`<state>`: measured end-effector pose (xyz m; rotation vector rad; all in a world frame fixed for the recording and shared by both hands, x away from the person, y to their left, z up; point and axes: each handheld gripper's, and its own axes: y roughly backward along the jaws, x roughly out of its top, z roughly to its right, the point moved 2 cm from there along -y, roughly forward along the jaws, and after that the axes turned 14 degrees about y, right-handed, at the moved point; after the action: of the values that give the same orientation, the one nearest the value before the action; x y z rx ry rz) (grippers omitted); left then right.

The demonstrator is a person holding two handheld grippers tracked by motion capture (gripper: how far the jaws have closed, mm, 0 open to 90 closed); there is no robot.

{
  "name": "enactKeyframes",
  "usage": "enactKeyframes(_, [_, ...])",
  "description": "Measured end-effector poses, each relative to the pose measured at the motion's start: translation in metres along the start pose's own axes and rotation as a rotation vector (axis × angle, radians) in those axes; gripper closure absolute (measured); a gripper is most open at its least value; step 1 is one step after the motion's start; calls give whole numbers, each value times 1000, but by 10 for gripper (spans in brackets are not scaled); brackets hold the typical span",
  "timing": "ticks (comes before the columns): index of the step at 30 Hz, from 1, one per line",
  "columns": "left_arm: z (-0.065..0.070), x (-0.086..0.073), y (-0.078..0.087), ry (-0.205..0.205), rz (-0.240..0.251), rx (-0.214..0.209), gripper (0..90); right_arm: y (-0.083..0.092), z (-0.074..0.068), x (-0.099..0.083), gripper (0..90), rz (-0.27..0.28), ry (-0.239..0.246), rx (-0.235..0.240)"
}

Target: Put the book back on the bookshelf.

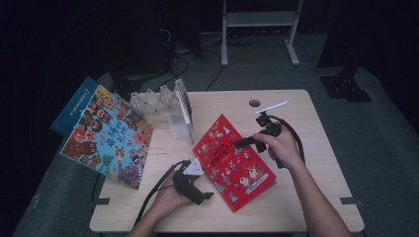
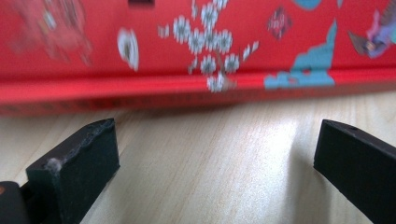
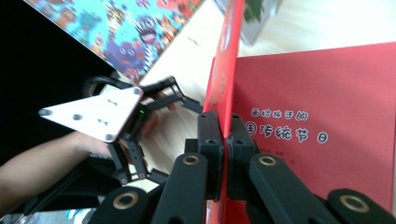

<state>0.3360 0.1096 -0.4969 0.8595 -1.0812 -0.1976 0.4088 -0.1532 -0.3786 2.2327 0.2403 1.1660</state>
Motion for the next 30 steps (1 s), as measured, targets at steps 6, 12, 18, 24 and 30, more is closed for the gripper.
enactKeyframes(6, [-5, 4, 9, 18, 34, -9, 0, 18, -12, 3, 877, 86, 60, -43])
enactKeyframes(12, [-17, 19, 32, 54, 119, -12, 0, 30, -20, 3, 877, 118, 97, -59])
enactKeyframes(18, [-35, 39, 49, 90, 182, -15, 0, 38, -28, 7, 878, 126, 120, -54])
enactKeyframes(24, [-49, 50, 43, 124, 215, -89, 0, 45, -33, 10, 878, 133, 135, -49])
enactKeyframes(30, [-48, 56, 32, 137, 210, -160, 0, 47, -37, 12, 878, 136, 150, -42])
